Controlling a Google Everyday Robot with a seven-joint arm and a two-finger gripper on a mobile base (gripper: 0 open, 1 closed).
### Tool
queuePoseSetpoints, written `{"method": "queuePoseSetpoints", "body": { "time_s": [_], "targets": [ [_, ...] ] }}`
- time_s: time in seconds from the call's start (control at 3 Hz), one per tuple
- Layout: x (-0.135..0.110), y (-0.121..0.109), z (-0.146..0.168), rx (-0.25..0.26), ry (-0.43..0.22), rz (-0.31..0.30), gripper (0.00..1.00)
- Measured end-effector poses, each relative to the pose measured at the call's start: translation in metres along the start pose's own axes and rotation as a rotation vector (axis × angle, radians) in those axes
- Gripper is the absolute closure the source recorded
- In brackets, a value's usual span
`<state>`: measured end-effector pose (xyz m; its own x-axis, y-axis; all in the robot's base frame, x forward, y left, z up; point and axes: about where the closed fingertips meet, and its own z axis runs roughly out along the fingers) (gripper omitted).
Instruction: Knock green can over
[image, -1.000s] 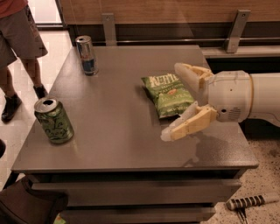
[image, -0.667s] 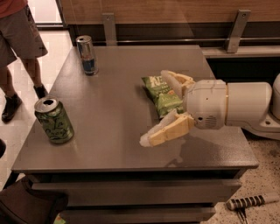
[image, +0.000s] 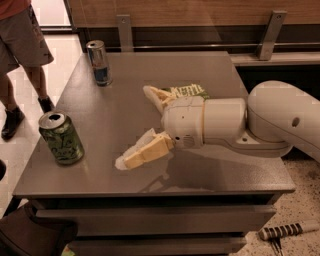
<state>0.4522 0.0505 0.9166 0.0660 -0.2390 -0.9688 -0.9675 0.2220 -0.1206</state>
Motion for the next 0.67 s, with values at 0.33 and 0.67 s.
{"method": "queuePoseSetpoints", "body": {
  "time_s": [0.33, 0.67],
  "targets": [
    [0.007, 0.004, 0.039, -0.041, 0.015, 0.008, 0.0],
    [0.009, 0.01, 0.074, -0.069, 0.018, 0.012, 0.0]
  ]
}}
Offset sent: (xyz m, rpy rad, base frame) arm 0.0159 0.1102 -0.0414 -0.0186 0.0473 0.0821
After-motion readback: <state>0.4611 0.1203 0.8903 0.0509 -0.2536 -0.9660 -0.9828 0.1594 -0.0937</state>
